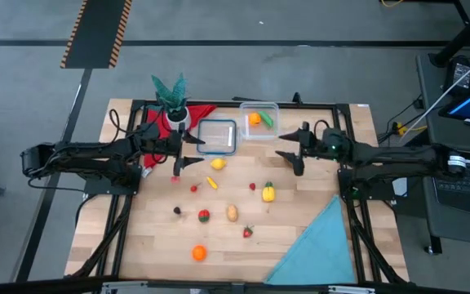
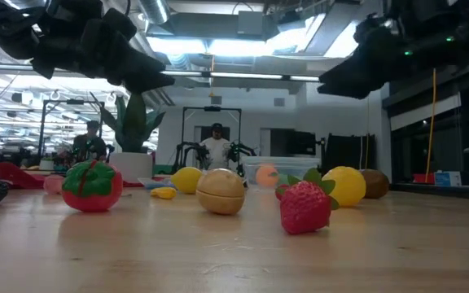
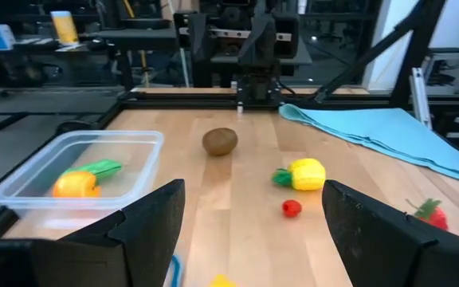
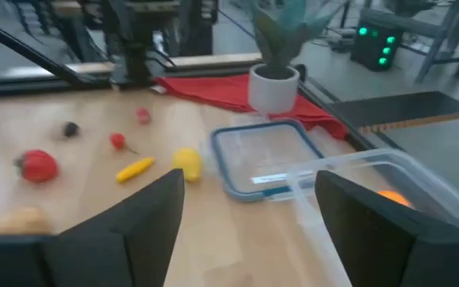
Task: Pick and placing Produce into tupperware
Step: Put the kiwi into the transparent bin
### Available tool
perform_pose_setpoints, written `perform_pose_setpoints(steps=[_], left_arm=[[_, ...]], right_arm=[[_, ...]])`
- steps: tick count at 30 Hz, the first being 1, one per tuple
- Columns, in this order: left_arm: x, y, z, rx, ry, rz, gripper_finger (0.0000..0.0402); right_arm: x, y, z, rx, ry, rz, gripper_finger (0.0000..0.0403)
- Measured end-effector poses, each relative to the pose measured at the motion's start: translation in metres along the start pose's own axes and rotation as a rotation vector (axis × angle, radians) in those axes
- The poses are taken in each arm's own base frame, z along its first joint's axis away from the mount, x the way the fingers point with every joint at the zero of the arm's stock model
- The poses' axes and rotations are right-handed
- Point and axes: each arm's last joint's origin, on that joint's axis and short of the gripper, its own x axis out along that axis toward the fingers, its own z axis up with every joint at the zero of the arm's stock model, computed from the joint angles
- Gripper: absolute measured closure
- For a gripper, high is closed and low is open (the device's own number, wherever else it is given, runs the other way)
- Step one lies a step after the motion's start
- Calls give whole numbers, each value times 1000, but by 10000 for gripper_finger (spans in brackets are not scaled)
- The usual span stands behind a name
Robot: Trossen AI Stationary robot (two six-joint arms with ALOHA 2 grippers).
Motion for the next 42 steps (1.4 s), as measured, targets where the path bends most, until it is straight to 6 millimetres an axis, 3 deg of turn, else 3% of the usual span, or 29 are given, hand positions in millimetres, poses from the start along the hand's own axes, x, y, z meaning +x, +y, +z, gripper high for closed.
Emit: perform_pose_setpoints(steps=[8, 17, 33, 42], left_arm=[[2, -5, 0, 4, 1, -29, 113], [2, -5, 0, 3, 2, -28, 113], [2, -4, -2, -2, 21, 3, 113], [1, -2, -5, -10, 57, 77, 113]], right_arm=[[-7, 6, -15, 6, 34, 31, 119], [-8, 5, -23, 128, 167, -8, 119], [-23, 2, 21, 335, 539, -182, 119], [-9, 2, 38, 404, 719, -249, 119]])
